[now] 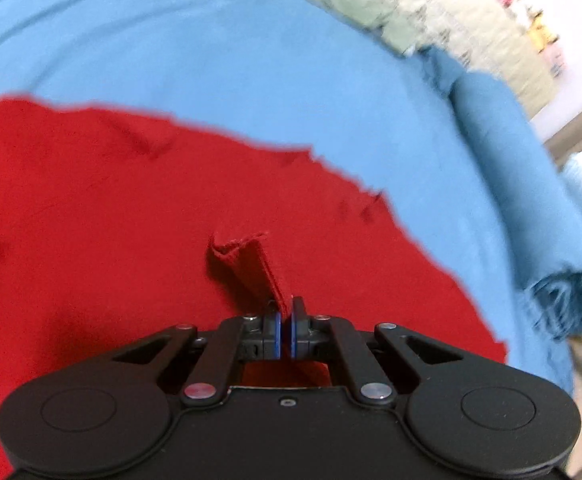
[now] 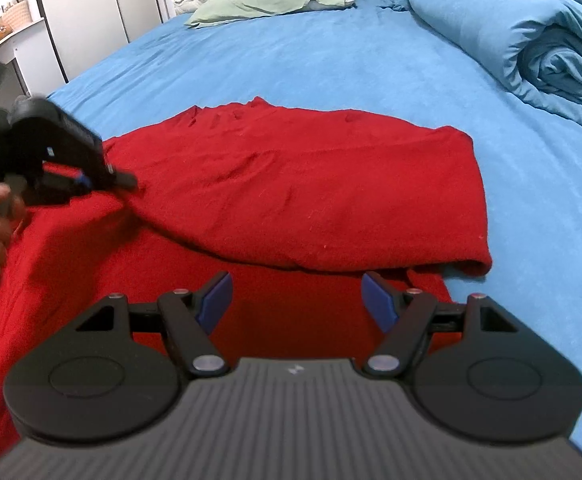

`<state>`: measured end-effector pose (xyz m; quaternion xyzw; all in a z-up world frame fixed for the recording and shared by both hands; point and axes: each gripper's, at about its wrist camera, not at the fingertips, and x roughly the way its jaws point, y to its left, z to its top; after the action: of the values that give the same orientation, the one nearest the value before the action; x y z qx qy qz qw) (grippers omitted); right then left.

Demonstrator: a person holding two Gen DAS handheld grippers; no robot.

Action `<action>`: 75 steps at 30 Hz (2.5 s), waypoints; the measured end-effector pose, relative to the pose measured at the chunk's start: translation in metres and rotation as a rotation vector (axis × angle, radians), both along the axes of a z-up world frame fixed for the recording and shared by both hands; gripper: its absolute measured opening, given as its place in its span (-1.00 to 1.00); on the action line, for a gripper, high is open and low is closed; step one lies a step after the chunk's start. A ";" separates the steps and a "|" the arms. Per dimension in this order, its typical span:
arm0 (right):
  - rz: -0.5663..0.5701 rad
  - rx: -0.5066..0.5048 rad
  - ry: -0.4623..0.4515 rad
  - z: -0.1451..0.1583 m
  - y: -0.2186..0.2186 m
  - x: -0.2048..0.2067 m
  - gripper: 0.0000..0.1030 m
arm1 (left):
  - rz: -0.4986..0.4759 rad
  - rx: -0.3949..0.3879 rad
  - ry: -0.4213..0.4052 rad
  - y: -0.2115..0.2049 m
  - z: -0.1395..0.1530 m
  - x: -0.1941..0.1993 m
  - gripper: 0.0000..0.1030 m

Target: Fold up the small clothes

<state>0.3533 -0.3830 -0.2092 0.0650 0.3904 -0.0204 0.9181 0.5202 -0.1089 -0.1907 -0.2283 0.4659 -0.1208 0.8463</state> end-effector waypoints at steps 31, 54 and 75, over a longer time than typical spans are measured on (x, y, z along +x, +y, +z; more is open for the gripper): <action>-0.016 -0.058 -0.024 0.007 -0.005 0.005 0.79 | 0.080 0.261 -0.140 0.098 0.008 -0.030 -0.29; 0.012 -0.052 -0.034 0.002 0.027 0.051 0.79 | -0.075 0.259 -0.016 0.102 -0.005 0.022 -0.62; -0.002 -0.048 -0.001 -0.012 0.025 0.053 0.79 | -0.263 0.681 -0.345 0.067 0.008 -0.049 0.37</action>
<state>0.4065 -0.3582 -0.2207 0.0434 0.3894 -0.0307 0.9195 0.4709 -0.0420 -0.1828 0.1501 0.3557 -0.1035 0.9166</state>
